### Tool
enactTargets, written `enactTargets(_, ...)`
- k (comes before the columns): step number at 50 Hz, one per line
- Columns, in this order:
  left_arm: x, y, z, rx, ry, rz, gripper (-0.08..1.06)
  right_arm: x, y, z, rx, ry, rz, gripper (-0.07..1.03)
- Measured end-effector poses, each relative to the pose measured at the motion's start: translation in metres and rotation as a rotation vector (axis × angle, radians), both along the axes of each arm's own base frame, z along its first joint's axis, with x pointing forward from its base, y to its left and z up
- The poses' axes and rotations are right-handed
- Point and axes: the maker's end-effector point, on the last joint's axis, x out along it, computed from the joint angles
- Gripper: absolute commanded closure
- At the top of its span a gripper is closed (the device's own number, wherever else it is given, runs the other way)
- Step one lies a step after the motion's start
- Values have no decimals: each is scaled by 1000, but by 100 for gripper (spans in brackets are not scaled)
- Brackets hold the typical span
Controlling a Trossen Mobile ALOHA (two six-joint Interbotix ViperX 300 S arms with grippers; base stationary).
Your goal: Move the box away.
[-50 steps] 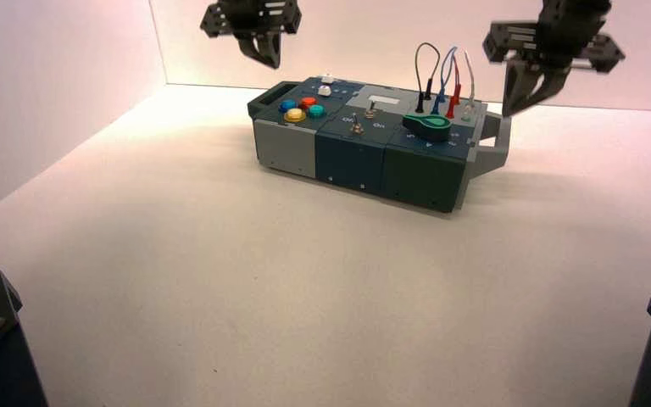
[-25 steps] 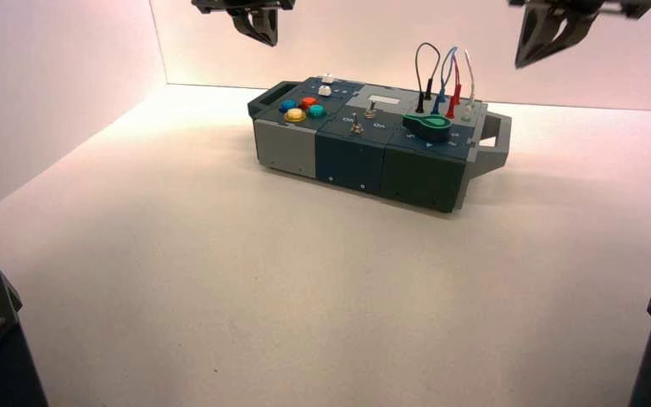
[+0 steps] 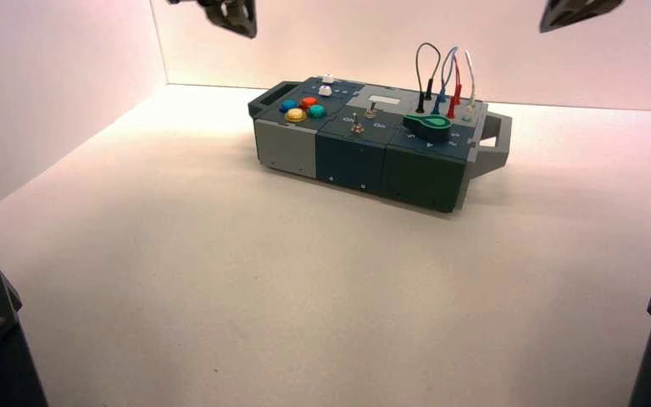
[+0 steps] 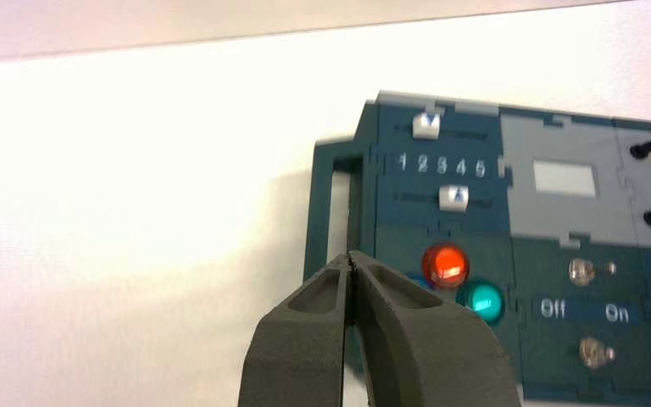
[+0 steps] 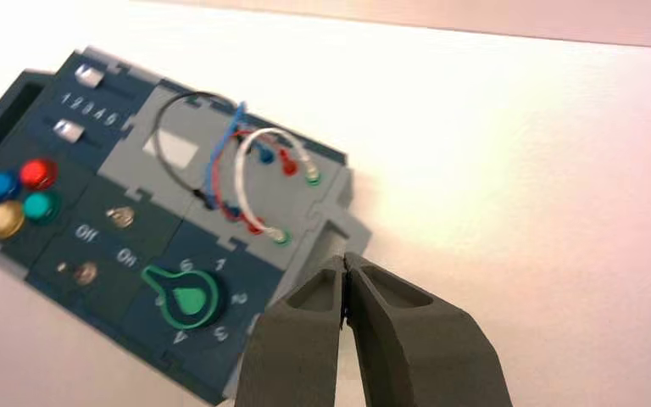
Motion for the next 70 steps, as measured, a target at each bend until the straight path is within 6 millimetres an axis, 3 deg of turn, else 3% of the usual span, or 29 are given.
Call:
enactTargets(10,-20,18,4,-16,-35,43,101,1,-6,-4,-2,-27,-25,98)
enactTargets(19,-32,25,-8,-11,-43,57,100,1,-8,-15,-3,-46,-36,98)
enactTargets(49,-33,28,-24,7,-40,59,100,2,-9,-22,-4,-75,-47,98)
enactTargets(70,-32,28,-24,6,-48,61,100,2,-6,-23,-5,-83,-39,98)
